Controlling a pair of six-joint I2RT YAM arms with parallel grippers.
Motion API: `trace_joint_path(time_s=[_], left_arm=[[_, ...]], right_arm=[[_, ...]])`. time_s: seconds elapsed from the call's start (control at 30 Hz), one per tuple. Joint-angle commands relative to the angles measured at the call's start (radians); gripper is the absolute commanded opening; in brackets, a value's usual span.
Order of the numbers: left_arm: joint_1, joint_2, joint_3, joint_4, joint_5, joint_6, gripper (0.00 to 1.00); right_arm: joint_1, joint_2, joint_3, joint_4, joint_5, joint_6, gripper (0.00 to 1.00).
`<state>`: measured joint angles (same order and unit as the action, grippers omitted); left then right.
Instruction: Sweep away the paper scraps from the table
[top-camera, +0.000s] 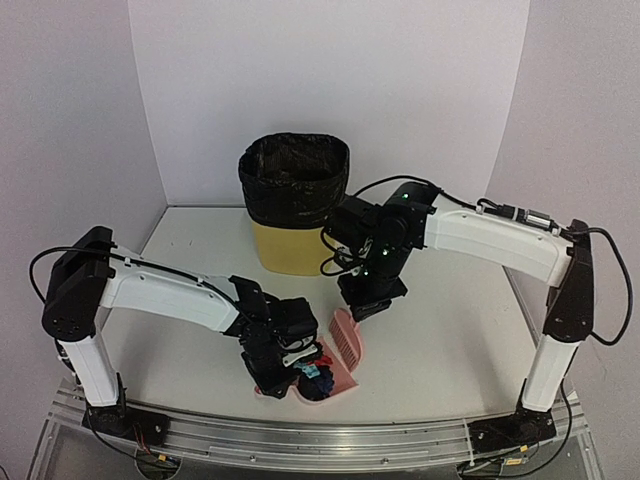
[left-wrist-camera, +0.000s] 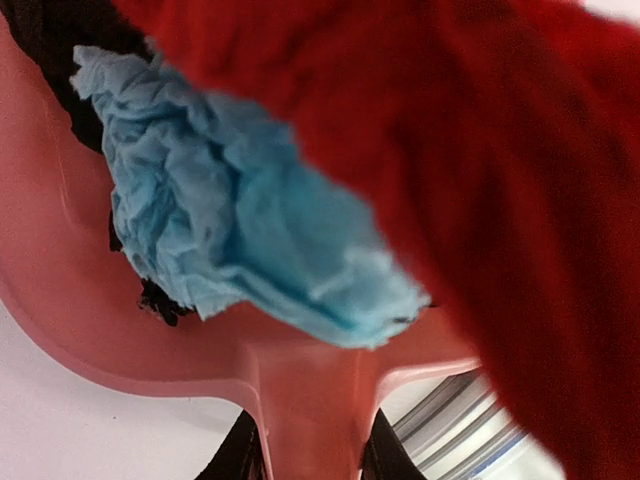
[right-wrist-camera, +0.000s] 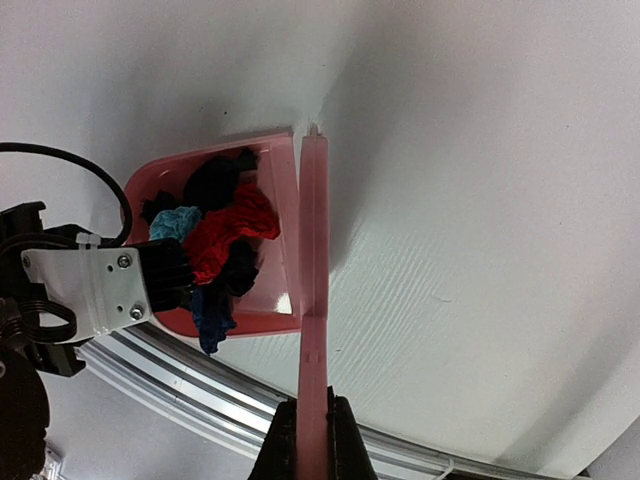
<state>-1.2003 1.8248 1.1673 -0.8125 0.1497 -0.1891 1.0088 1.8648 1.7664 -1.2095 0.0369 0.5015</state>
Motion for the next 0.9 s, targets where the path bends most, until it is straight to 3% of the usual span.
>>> trace_joint_path(time_s=[0.0, 0.5, 0.87], left_arm=[[-0.012, -0.065, -0.021, 0.075, -0.029, -0.013, 0.0], [-0.016, -0.137, -0.038, 0.184, -0.119, -0.032, 0.0], [-0.016, -0.151, 0.116, 0.064, -0.174, -0.101, 0.0]], right_arm=[[0.002, -0.057, 0.02, -0.047, 0.111, -0.022, 0.0], [0.001, -0.173, 0.001, -0.06, 0.318, -0.012, 0.0], [-0.06, -0.345, -0.117, -0.06, 0.479, 0.01, 0.0]])
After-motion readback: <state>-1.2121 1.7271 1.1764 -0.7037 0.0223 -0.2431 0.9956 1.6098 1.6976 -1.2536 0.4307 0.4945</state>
